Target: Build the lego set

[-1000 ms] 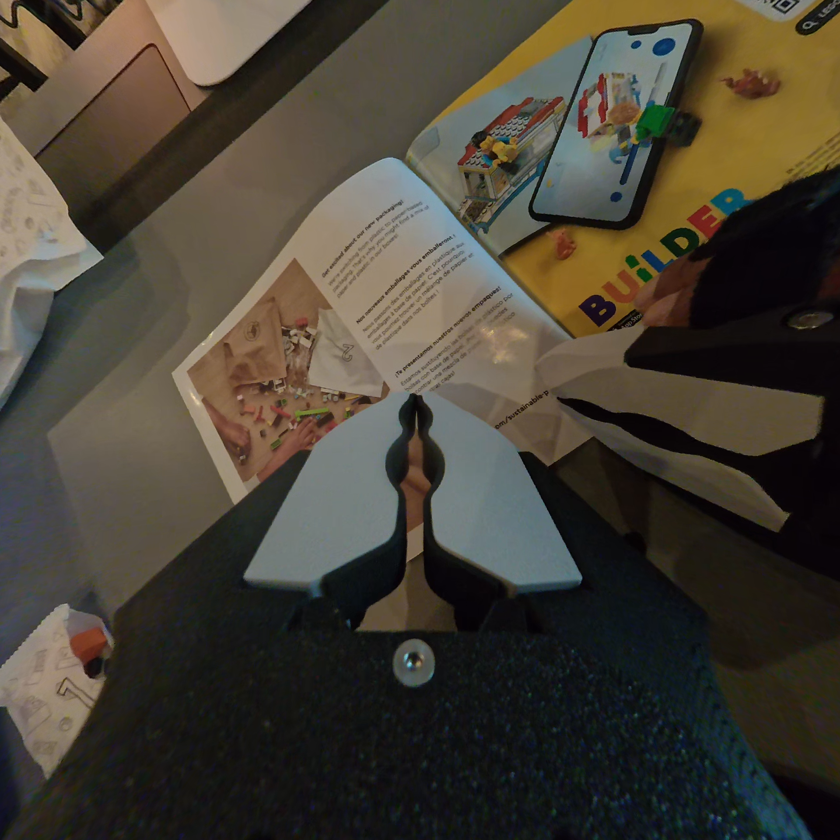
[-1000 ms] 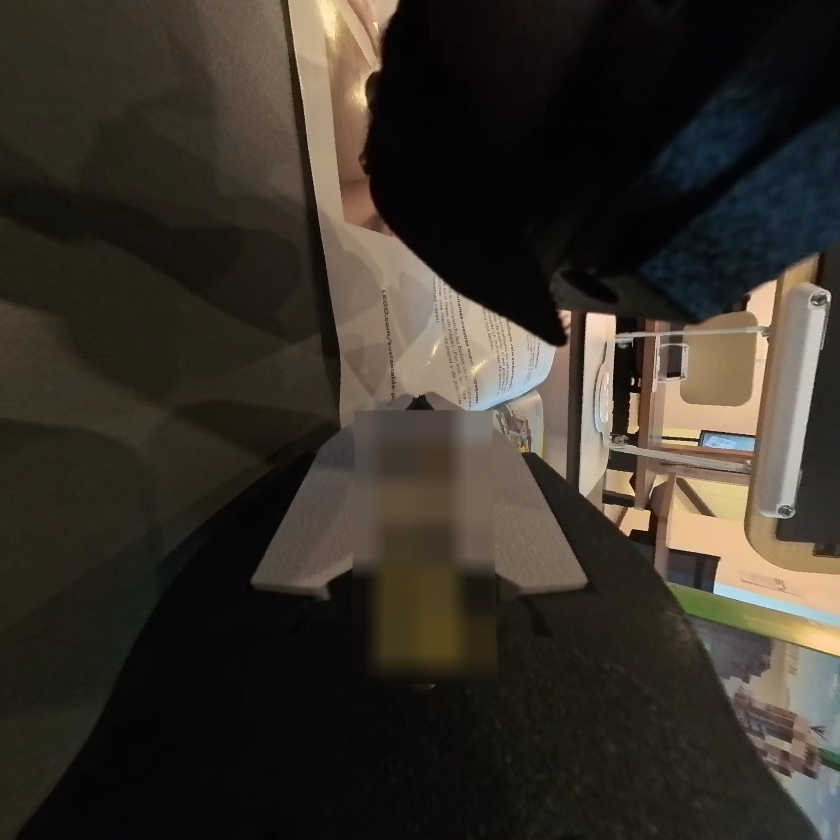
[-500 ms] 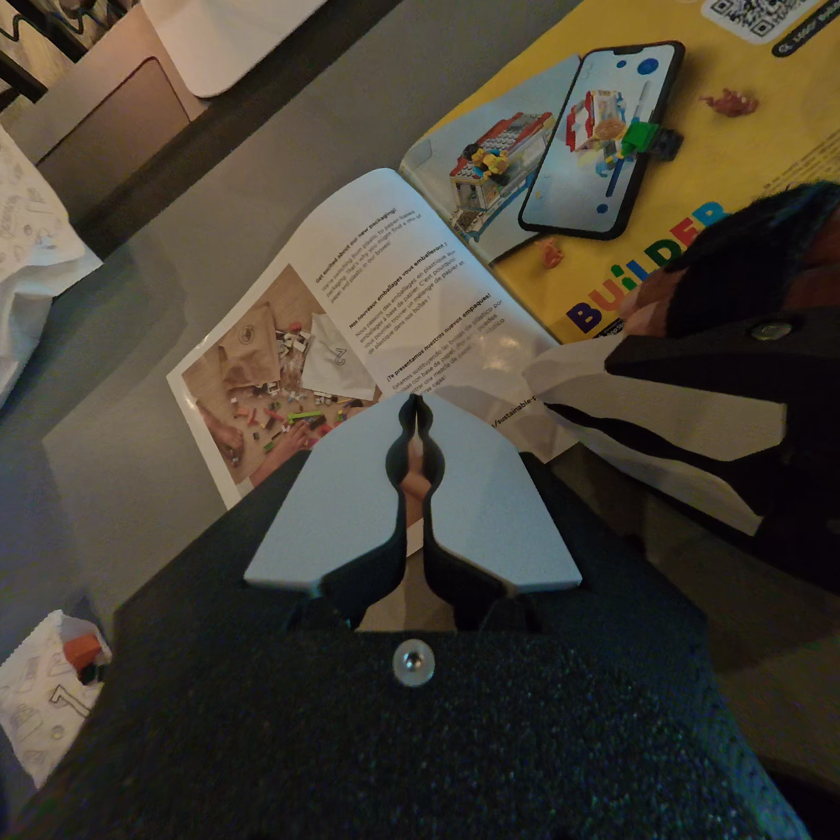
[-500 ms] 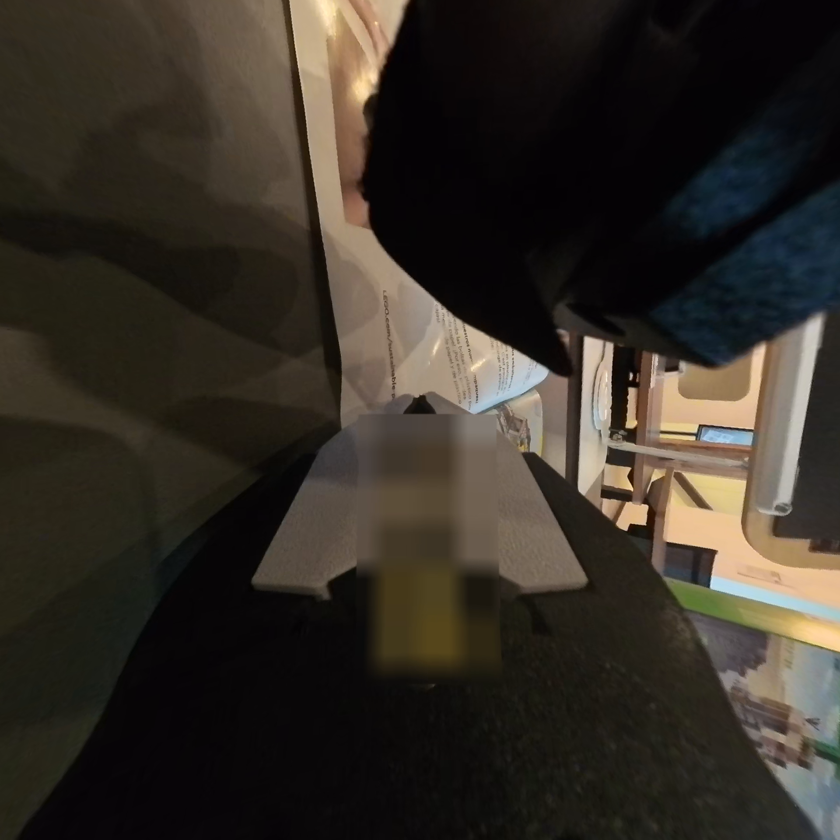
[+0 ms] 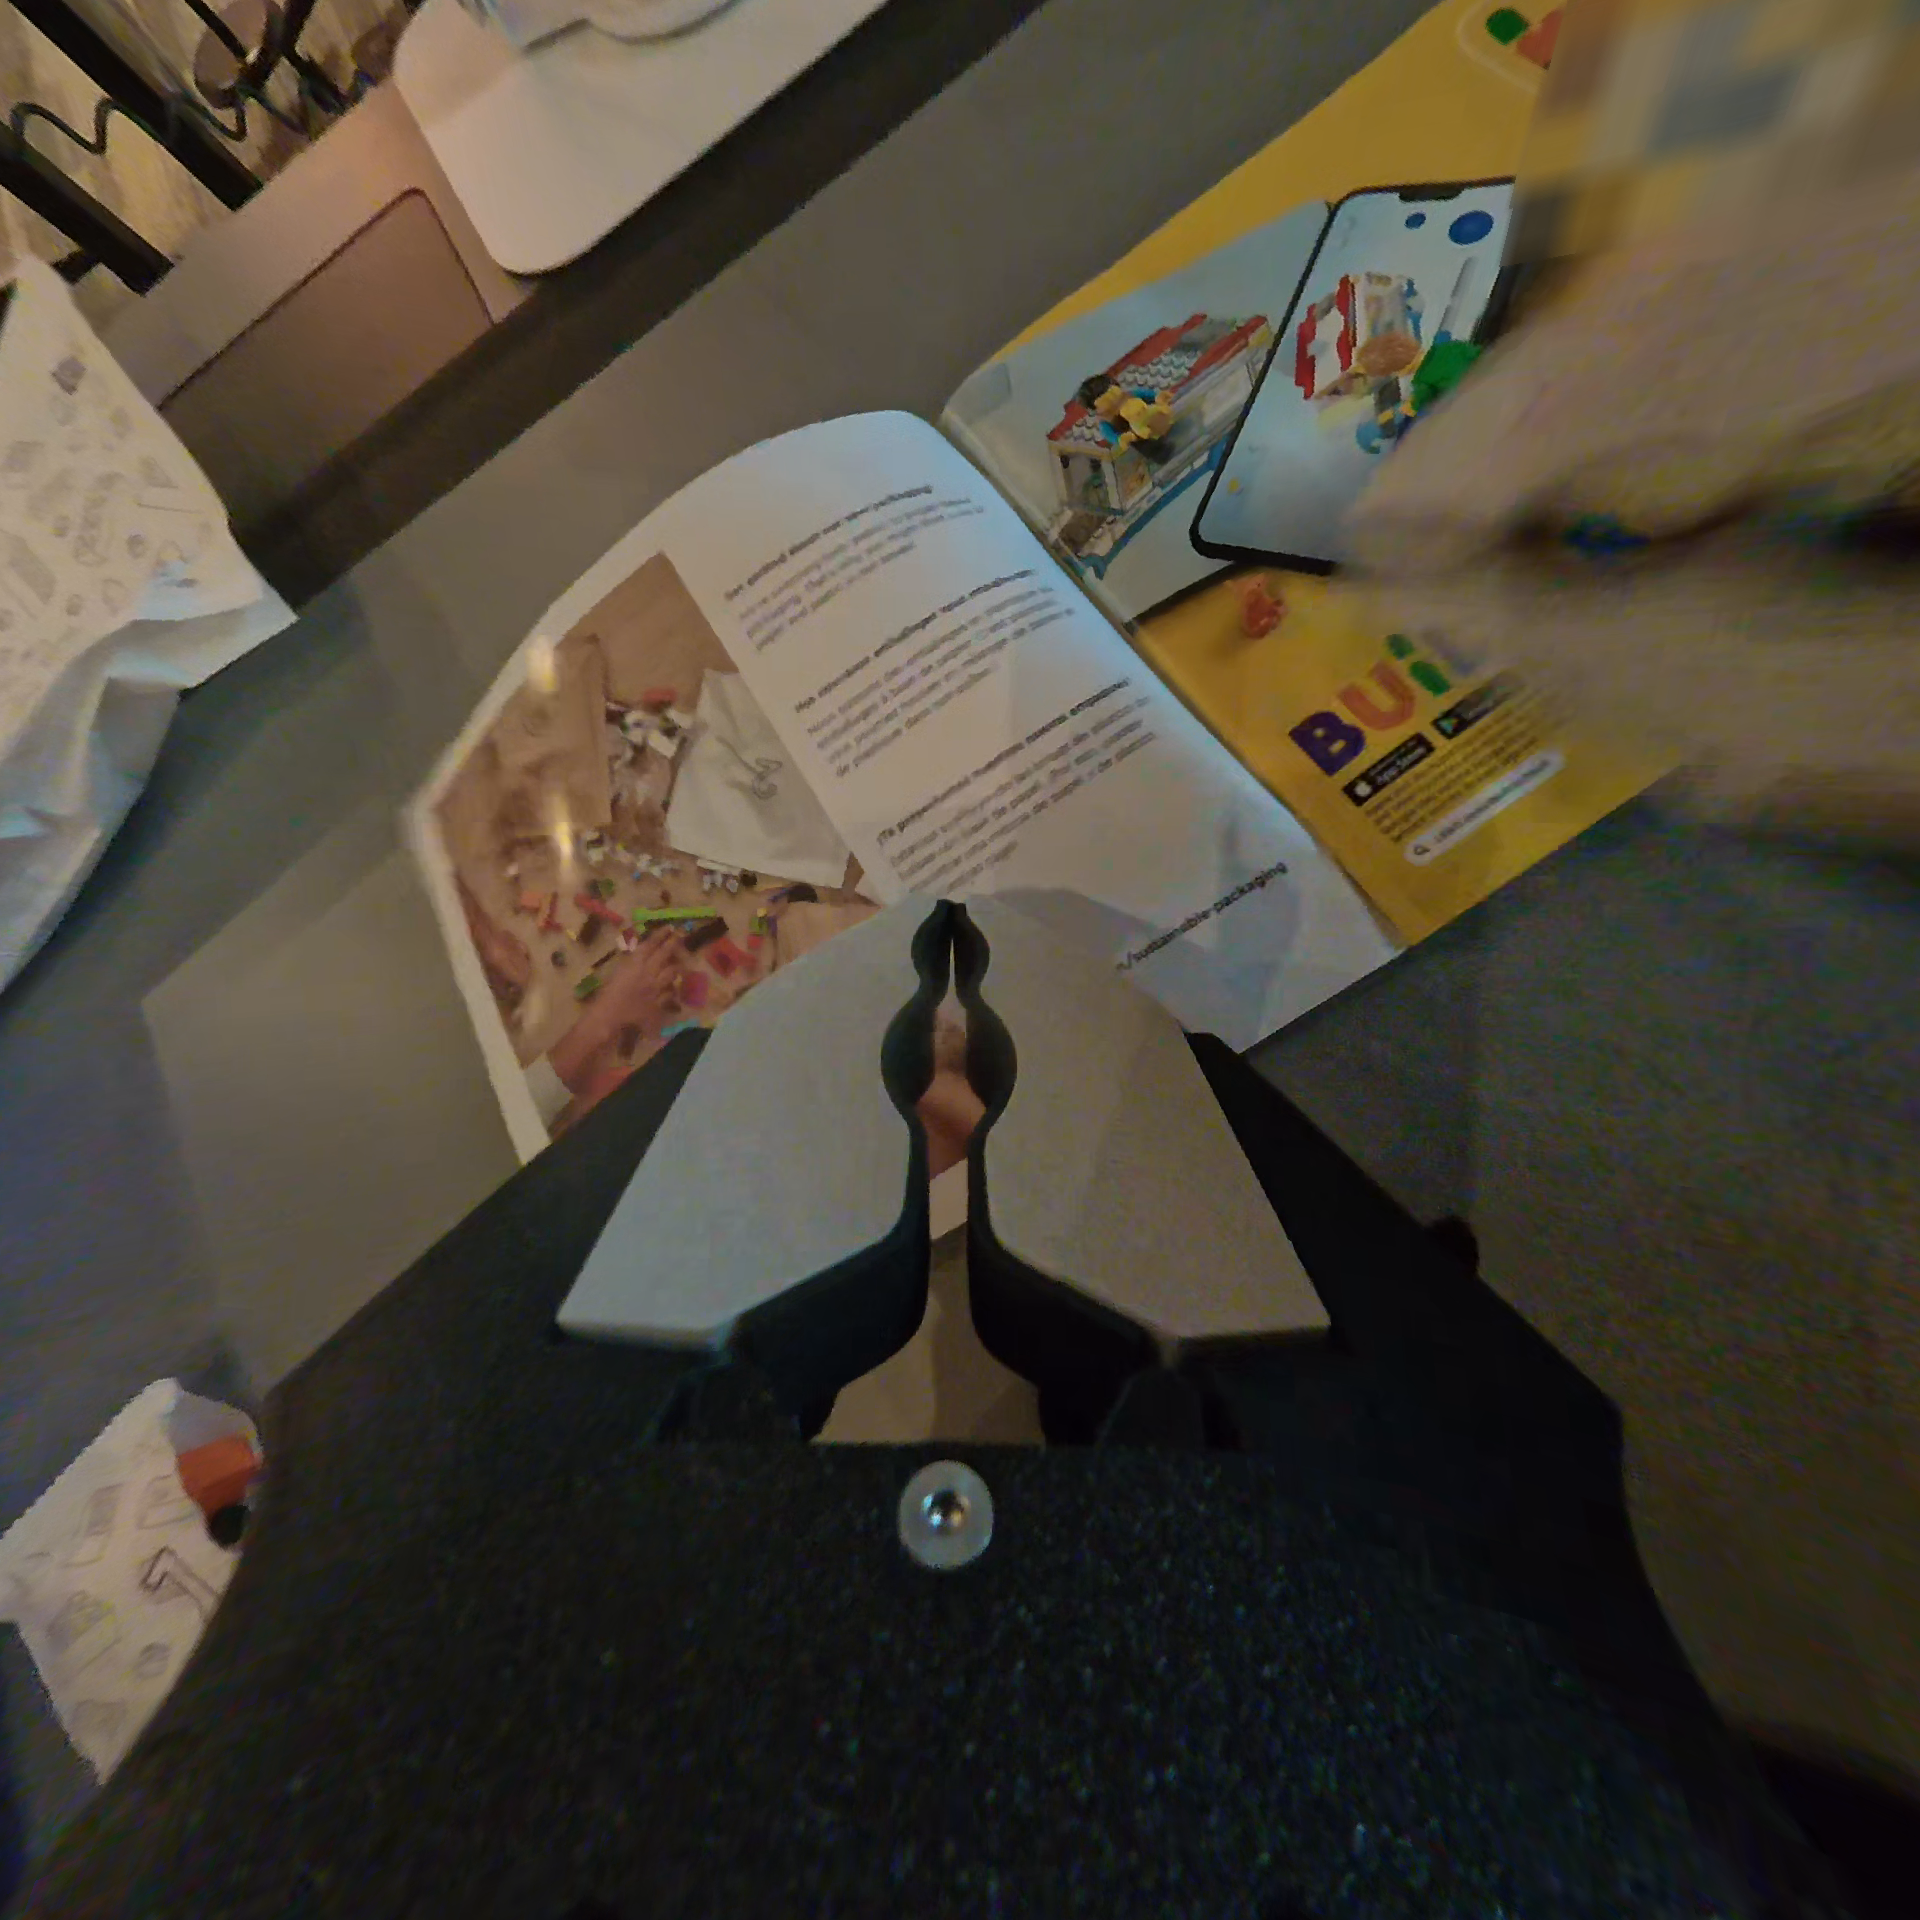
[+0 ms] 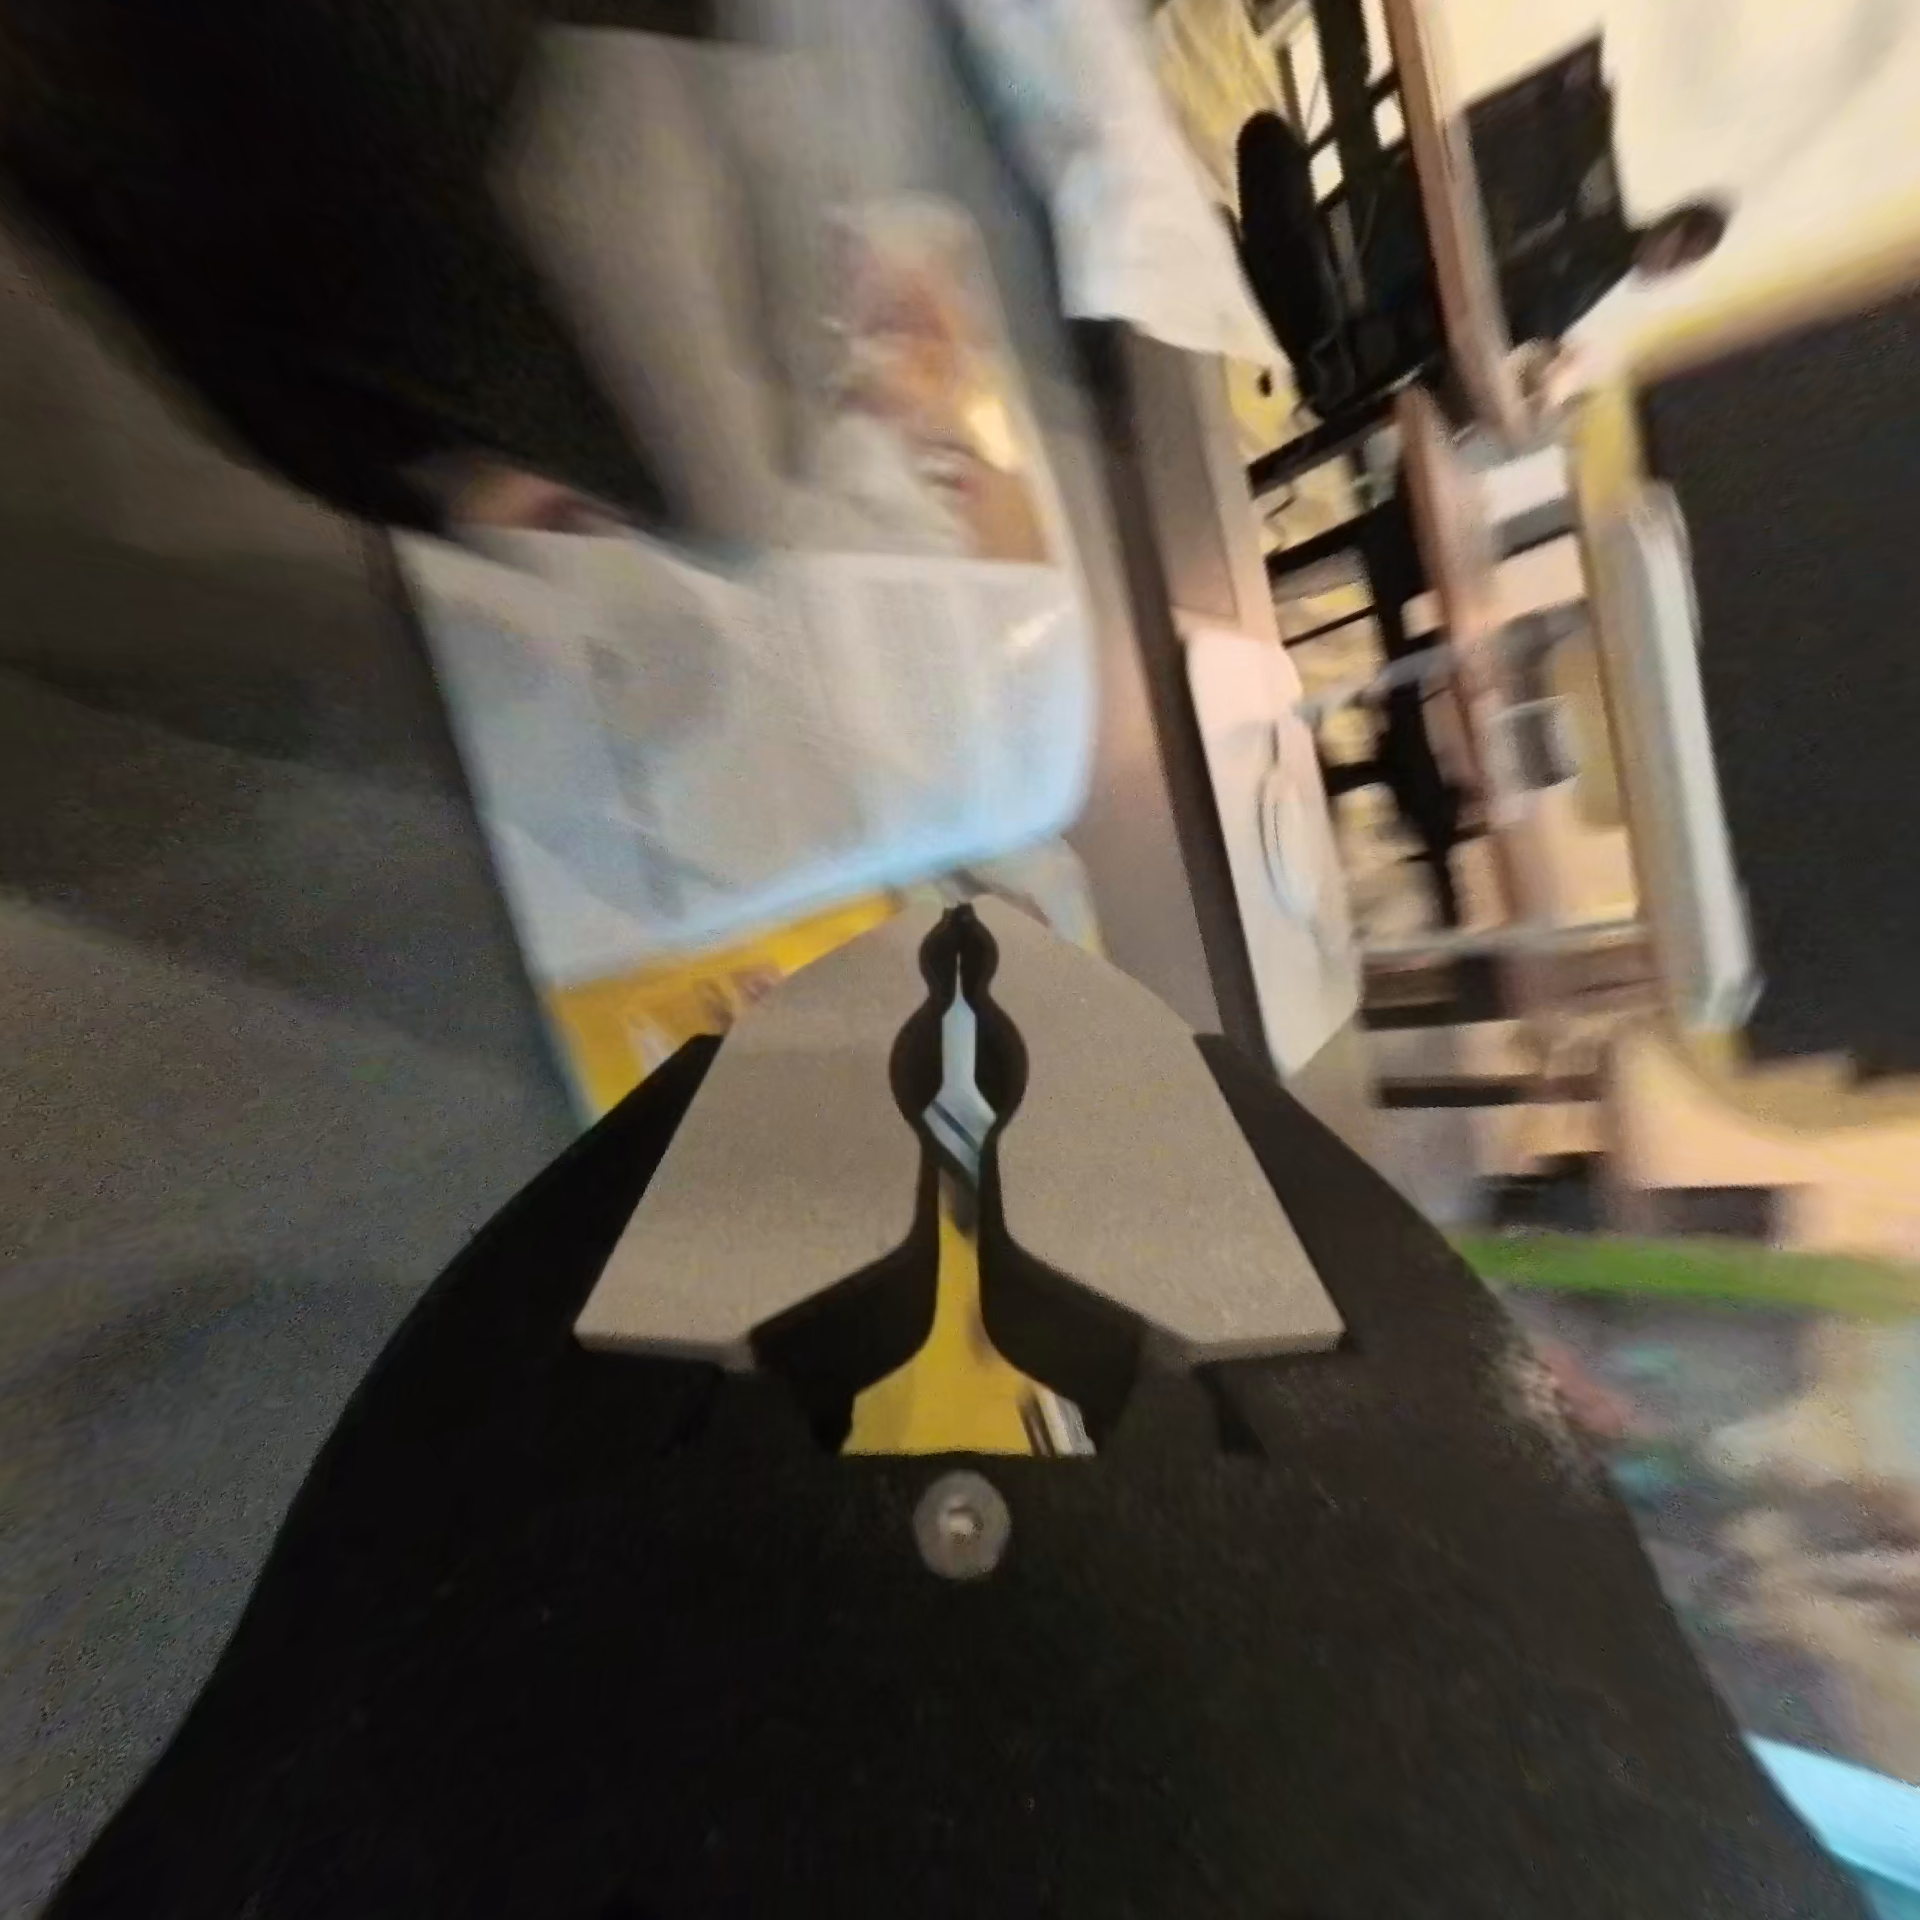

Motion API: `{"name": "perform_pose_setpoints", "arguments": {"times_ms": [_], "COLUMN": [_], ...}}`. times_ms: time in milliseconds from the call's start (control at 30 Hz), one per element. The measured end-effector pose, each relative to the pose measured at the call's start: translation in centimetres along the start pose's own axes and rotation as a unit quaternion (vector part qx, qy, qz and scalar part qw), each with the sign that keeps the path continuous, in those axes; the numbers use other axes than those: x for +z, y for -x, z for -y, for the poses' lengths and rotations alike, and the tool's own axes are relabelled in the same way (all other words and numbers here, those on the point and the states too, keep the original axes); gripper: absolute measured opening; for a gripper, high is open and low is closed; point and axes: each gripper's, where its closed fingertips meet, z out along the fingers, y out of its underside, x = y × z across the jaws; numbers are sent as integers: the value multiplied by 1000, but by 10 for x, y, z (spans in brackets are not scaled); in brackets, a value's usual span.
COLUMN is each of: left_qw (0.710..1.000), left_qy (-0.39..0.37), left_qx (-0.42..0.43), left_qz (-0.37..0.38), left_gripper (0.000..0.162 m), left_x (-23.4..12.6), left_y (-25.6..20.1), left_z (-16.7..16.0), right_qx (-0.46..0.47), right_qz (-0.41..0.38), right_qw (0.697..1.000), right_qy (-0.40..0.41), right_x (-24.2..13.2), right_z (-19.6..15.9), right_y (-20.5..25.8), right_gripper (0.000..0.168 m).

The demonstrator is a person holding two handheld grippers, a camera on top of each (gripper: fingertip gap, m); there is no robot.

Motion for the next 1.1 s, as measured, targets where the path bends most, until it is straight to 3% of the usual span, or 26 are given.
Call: {"name": "perform_pose_setpoints", "arguments": {"times_ms": [100, 267, 300, 367, 500, 700, 967, 1100], "left_qw": [1000, 1000, 1000, 1000, 1000, 1000, 1000, 999], "left_qy": [-3, -6, -7, -10, -15, -22, -24, -26], "left_qx": [-3, -3, -3, -2, 0, 10, 18, 18], "left_qz": [1, -6, -6, -6, -5, -9, -8, -11], "left_gripper": [0, 0, 0, 0, 0, 0, 0, 0], "left_x": [-1, -1, -1, -2, -3, -4, -6, -6], "left_y": [3, 1, 1, 1, 1, -3, -4, -4], "left_z": [-1, -1, 0, 0, 1, 3, 0, -1], "right_qx": [67, 108, 118, 139, 125, 59, 45, 38], "right_qz": [75, 167, 189, 233, 292, 314, 351, 357], "right_qw": [995, 980, 975, 962, 948, 947, 935, 933], "right_qy": [-22, -1, 5, 12, 10, 20, 14, 22], "right_x": [-29, -56, -60, -66, -78, -77, -76, -73], "right_z": [-27, -106, -119, -136, -152, -161, -159, -161], "right_y": [-22, -27, -22, -9, 12, 19, 16, 16], "right_gripper": [0, 0, 19, 32, 41, 35, 0, 0]}}
